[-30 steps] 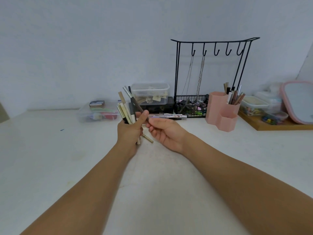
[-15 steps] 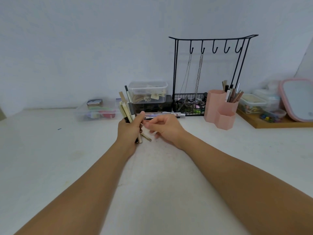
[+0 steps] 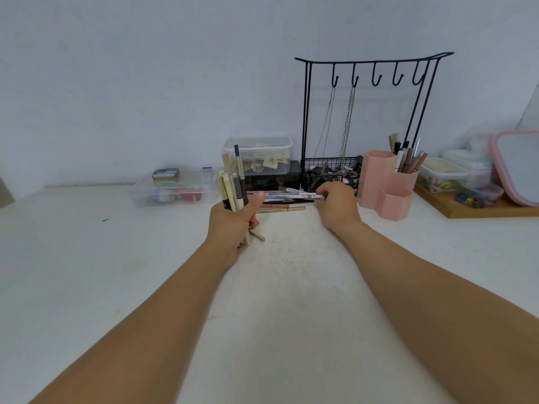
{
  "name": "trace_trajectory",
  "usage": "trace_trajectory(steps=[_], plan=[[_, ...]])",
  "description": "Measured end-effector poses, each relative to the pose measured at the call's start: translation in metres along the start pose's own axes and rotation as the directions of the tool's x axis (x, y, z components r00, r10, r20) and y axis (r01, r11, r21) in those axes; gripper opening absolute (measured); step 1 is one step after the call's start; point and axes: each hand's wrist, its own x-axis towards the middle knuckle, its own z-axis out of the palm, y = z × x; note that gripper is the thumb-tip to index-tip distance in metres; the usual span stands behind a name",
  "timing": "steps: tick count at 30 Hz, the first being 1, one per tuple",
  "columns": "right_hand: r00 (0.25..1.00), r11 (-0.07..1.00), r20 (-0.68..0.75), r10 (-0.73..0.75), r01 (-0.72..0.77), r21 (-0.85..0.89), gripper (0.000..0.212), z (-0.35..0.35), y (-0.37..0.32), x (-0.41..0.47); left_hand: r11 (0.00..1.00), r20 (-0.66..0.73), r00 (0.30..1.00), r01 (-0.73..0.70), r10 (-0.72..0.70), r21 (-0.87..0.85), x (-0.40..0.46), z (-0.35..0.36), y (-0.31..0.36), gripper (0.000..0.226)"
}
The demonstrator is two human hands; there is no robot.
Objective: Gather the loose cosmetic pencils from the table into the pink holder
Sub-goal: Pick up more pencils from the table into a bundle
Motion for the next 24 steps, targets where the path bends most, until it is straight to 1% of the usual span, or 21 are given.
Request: trace_trajectory(steps=[3,9,11,13,15,17,18,19,20,21,22,24], plan=[[1.0,0.999,-0.01,0.023,-0.023,0.027,0.015,-0.001,0.0,-0.001,1.0,-0.024,1.0,0.002,-0.002,0.004,0.0,0.001,-0.001,0.046],[0.997,0.99,-0.079,-0.008,0.019,0.137,0.008,-0.003,0.001,-0.006,1.0,-0.051,0.998,0.026,-0.025,0.011,0.001,0.0,0.0,0.039],[0.997,0.976,-0.083,0.001,0.017,0.218,0.007,-0.004,0.001,-0.008,1.0,-0.044,0.999,0.029,-0.029,-0.008,0.0,-0.001,0.001,0.037],[0.996,0.931,-0.064,0.06,-0.033,0.364,0.007,-0.006,-0.001,-0.01,0.999,-0.023,1.0,0.015,-0.016,-0.044,-0.002,0.0,0.002,0.029],[0.989,0.831,-0.02,0.148,-0.113,0.545,0.01,-0.006,-0.006,-0.013,0.998,-0.007,1.0,0.009,-0.009,-0.06,-0.004,0.0,0.002,0.022],[0.973,0.672,0.09,0.211,-0.211,0.71,0.013,-0.008,-0.015,-0.016,0.998,-0.008,1.0,0.013,-0.014,-0.053,-0.004,-0.001,0.003,0.02],[0.96,0.559,0.186,0.209,-0.273,0.783,0.011,-0.008,-0.021,-0.019,0.999,-0.014,1.0,0.012,-0.013,-0.049,-0.004,-0.002,0.004,0.021],[0.94,0.434,0.294,0.176,-0.342,0.834,0.01,-0.007,-0.027,-0.022,0.998,-0.021,1.0,0.01,-0.011,-0.055,-0.004,-0.002,0.005,0.024],[0.911,0.315,0.395,0.122,-0.412,0.855,0.009,-0.005,-0.034,-0.026,0.997,-0.031,0.999,0.01,-0.012,-0.072,-0.004,-0.003,0.005,0.028],[0.877,0.227,0.477,0.061,-0.478,0.849,0.01,-0.003,-0.04,-0.029,0.995,-0.044,0.999,0.013,-0.018,-0.095,-0.004,-0.003,0.006,0.031],[0.843,0.183,0.537,0.003,-0.529,0.829,0.011,0.0,-0.046,-0.033,0.993,-0.055,0.998,0.017,-0.024,-0.119,-0.005,-0.003,0.007,0.034],[0.795,0.177,0.602,-0.081,-0.583,0.793,0.012,0.006,-0.057,-0.039,0.987,-0.068,0.997,0.014,-0.025,-0.16,-0.005,-0.004,0.008,0.037]])
